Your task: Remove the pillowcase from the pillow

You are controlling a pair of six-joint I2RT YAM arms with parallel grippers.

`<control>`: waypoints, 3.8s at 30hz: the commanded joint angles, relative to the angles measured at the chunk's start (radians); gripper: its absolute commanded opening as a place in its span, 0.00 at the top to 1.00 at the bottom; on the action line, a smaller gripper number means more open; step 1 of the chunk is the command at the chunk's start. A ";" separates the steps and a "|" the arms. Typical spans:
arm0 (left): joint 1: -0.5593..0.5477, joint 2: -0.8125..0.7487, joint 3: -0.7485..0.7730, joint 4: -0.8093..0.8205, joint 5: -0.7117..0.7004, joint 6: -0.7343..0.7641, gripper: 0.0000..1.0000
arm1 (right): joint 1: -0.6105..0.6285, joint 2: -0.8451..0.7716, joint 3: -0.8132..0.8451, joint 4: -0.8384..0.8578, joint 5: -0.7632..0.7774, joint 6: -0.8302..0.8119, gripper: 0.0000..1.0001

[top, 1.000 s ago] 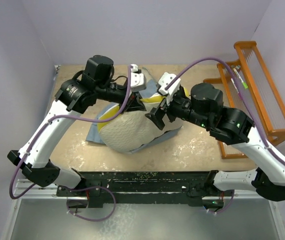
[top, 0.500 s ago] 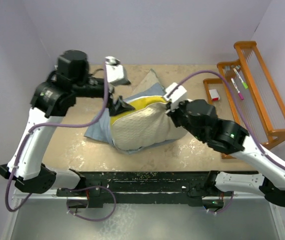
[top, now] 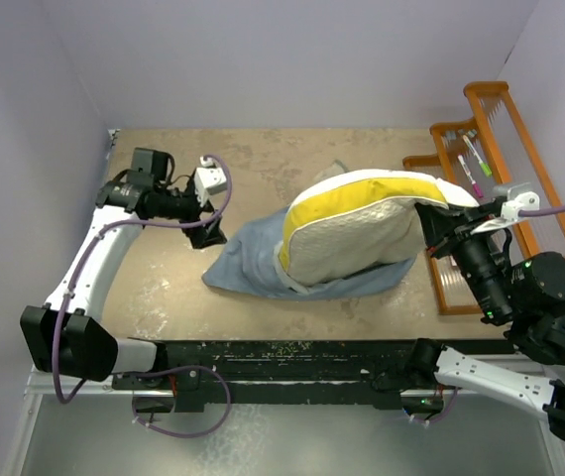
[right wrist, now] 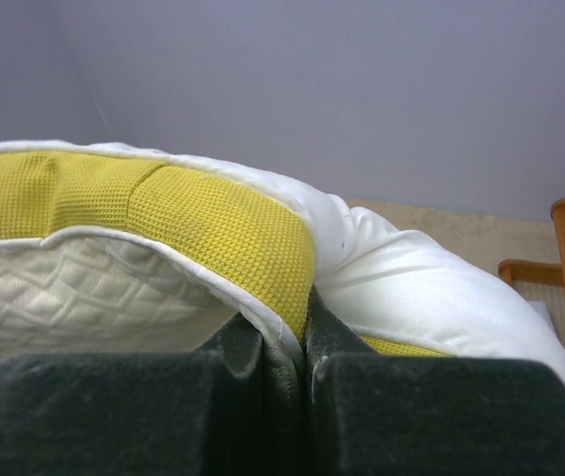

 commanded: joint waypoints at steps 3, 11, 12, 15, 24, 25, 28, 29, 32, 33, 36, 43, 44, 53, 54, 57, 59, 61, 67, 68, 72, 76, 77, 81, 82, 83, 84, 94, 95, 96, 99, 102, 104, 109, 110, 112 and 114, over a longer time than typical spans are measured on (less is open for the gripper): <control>-0.159 -0.009 -0.206 0.191 -0.126 0.083 0.05 | 0.001 -0.006 0.004 0.136 0.044 0.111 1.00; -0.299 -0.014 -0.443 0.412 -0.287 0.113 0.01 | 0.001 0.063 0.080 0.211 0.100 0.100 1.00; -0.299 -0.006 -0.461 0.451 -0.308 0.116 0.00 | 0.001 0.067 0.088 0.219 0.103 0.101 1.00; -0.299 -0.001 -0.515 0.611 -0.333 0.091 0.00 | 0.000 0.074 0.106 0.223 0.126 0.116 1.00; -0.334 0.189 -0.456 0.699 -0.260 -0.065 0.20 | 0.001 0.045 0.121 0.325 0.213 0.143 1.00; -0.334 0.205 -0.448 0.695 -0.255 -0.074 0.28 | 0.001 0.045 0.128 0.340 0.222 0.142 1.00; -0.333 0.238 -0.423 0.698 -0.279 -0.108 0.69 | 0.001 0.050 0.148 0.382 0.238 0.132 1.00; -0.327 0.246 -0.412 0.703 -0.325 -0.130 0.84 | 0.001 0.050 0.155 0.401 0.244 0.124 1.00; -0.257 0.260 -0.377 0.669 -0.351 -0.171 0.98 | 0.001 0.051 0.173 0.489 0.249 0.080 1.00; -0.220 0.262 -0.365 0.651 -0.355 -0.173 1.00 | 0.001 0.051 0.179 0.518 0.246 0.066 1.00; -0.102 0.262 -0.329 0.610 -0.412 -0.146 1.00 | 0.001 0.060 0.205 0.582 0.242 0.026 1.00; 0.213 0.255 -0.223 0.568 -0.445 -0.088 1.00 | 0.000 0.066 0.212 0.716 0.194 -0.001 1.00; 0.259 0.260 -0.201 0.562 -0.443 -0.090 1.00 | 0.000 0.061 0.204 0.742 0.180 -0.001 1.00; 0.553 0.361 0.016 0.567 -0.508 -0.129 1.00 | 0.001 0.092 0.208 0.799 0.149 -0.005 1.00; 0.573 0.368 0.034 0.571 -0.515 -0.138 1.00 | 0.000 0.097 0.209 0.795 0.153 -0.006 1.00; 0.597 0.358 0.053 0.581 -0.518 -0.150 1.00 | 0.000 0.117 0.209 0.777 0.174 -0.018 1.00; 0.597 0.340 0.050 0.595 -0.512 -0.160 1.00 | 0.001 0.133 0.211 0.768 0.178 -0.023 1.00; 0.597 0.328 0.054 0.607 -0.513 -0.174 1.00 | 0.000 0.135 0.205 0.784 0.174 -0.014 1.00; 0.597 0.378 0.076 0.642 -0.600 -0.193 1.00 | 0.001 0.095 0.191 0.860 0.137 0.023 1.00; 0.597 0.383 0.074 0.648 -0.608 -0.197 1.00 | 0.001 0.086 0.188 0.872 0.122 0.032 1.00; 0.585 0.388 0.074 0.660 -0.603 -0.240 1.00 | 0.002 0.087 0.214 0.832 0.070 0.079 1.00; 0.534 0.372 0.085 0.665 -0.636 -0.269 1.00 | 0.002 0.104 0.243 0.779 0.007 0.121 1.00; 0.518 0.364 0.086 0.660 -0.638 -0.275 1.00 | 0.002 0.113 0.255 0.759 0.006 0.125 1.00; 0.432 0.299 0.073 0.650 -0.638 -0.280 1.00 | 0.002 0.163 0.290 0.687 0.046 0.111 1.00; 0.414 0.273 0.075 0.639 -0.614 -0.292 1.00 | 0.002 0.178 0.293 0.677 0.051 0.107 1.00; 0.400 0.258 0.090 0.618 -0.574 -0.306 1.00 | 0.002 0.192 0.294 0.674 0.052 0.103 1.00; 0.386 0.248 0.111 0.586 -0.533 -0.327 1.00 | 0.003 0.207 0.294 0.671 0.055 0.100 1.00; 0.295 0.269 0.353 0.253 -0.152 -0.465 0.72 | -0.012 0.457 0.354 0.713 0.134 -0.064 1.00; 0.293 0.268 0.358 0.233 -0.123 -0.458 0.50 | -0.031 0.489 0.365 0.723 0.123 -0.066 1.00; 0.292 0.270 0.368 0.213 -0.105 -0.454 0.35 | -0.055 0.519 0.380 0.725 0.103 -0.055 1.00; 0.294 0.265 0.396 0.163 -0.123 -0.431 0.01 | -0.157 0.633 0.459 0.724 0.023 -0.018 1.00; 0.318 0.258 0.430 0.120 -0.150 -0.406 0.01 | -0.194 0.743 0.527 0.827 -0.004 -0.092 1.00; 0.355 0.262 0.466 0.088 -0.131 -0.407 0.01 | -0.206 0.823 0.613 0.861 -0.032 -0.148 1.00; 0.427 0.275 0.521 0.024 -0.104 -0.392 0.01 | -0.228 1.058 0.974 0.814 -0.098 -0.235 1.00; 0.434 0.272 0.519 0.019 -0.103 -0.387 0.01 | -0.227 1.101 1.064 0.800 -0.114 -0.252 1.00; 0.448 0.263 0.503 0.018 -0.099 -0.378 0.01 | -0.228 1.163 1.174 0.774 -0.119 -0.280 1.00; 0.457 0.250 0.483 0.020 -0.096 -0.370 0.01 | -0.228 1.165 1.159 0.772 -0.124 -0.286 1.00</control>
